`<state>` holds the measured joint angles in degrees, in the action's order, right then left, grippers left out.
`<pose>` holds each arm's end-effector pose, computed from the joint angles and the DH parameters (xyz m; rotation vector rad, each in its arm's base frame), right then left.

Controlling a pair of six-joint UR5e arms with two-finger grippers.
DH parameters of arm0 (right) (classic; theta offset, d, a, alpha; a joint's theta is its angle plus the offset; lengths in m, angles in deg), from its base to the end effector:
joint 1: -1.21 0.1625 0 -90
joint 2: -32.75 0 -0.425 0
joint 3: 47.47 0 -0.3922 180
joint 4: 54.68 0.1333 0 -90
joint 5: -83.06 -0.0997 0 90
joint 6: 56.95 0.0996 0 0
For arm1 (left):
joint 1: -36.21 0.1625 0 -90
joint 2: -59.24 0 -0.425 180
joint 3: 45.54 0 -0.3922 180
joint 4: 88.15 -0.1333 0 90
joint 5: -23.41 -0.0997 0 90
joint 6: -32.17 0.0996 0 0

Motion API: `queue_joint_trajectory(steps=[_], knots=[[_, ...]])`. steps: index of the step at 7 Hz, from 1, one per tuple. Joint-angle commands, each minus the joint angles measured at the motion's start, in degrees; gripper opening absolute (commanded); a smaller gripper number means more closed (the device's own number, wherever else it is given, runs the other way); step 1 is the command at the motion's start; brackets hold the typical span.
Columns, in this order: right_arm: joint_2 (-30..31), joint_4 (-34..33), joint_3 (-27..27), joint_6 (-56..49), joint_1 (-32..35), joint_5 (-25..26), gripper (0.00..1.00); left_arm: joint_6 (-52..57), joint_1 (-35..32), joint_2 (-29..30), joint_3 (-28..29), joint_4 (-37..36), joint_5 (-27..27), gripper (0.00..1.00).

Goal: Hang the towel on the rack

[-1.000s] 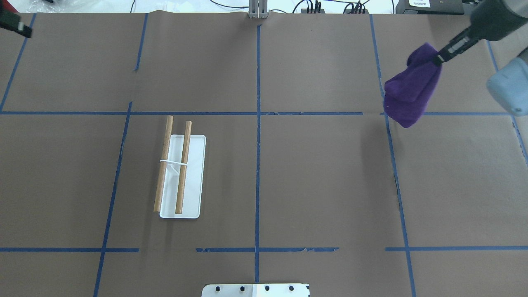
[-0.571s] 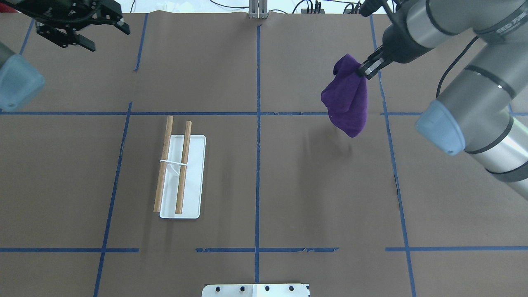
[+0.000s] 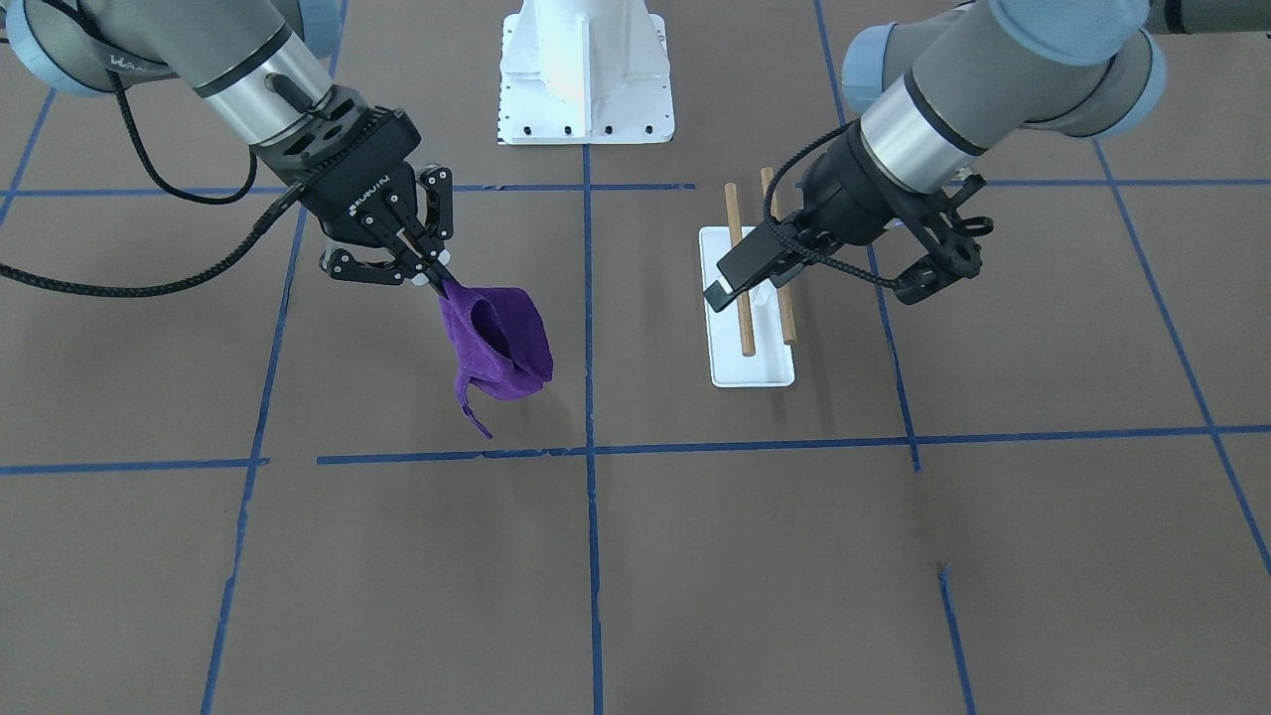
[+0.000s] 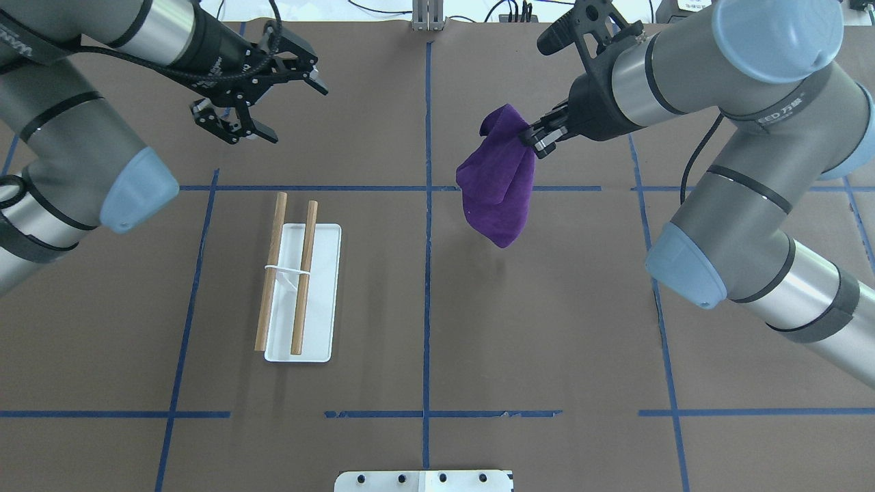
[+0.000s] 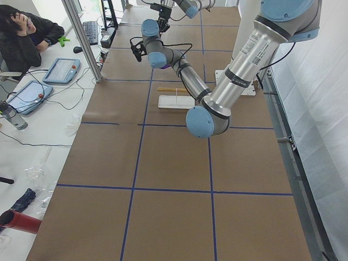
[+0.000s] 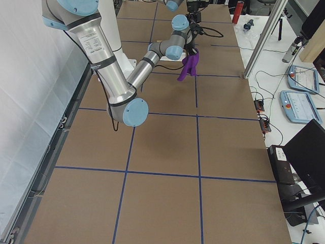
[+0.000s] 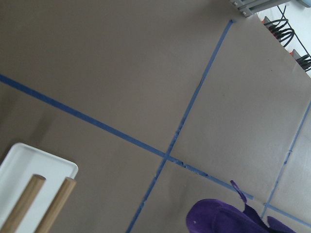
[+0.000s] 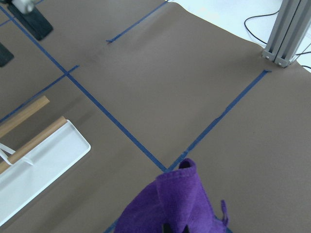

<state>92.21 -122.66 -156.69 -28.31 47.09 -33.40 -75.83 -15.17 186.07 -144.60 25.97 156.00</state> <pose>-0.3436 -0.4820 0.1623 0.7599 -1.0606 -0.5200 0.3422 -0.5339 0.1524 -0.2877 1.3075 -0.5757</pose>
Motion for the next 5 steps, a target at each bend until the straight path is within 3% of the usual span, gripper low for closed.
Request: queue_joint_trajectory(steps=[1, 5], knots=[[-2.1, 0.7, -0.4, 2.8, -1.9, 0.9, 0.00, -8.1, 4.6, 2.4, 1.3, 0.3, -5.4, 1.00], [-3.0, 1.3, -0.8, -4.4, -6.4, 2.8, 0.00, -11.3, 7.8, 4.1, 4.6, 3.5, -6.9, 1.00]])
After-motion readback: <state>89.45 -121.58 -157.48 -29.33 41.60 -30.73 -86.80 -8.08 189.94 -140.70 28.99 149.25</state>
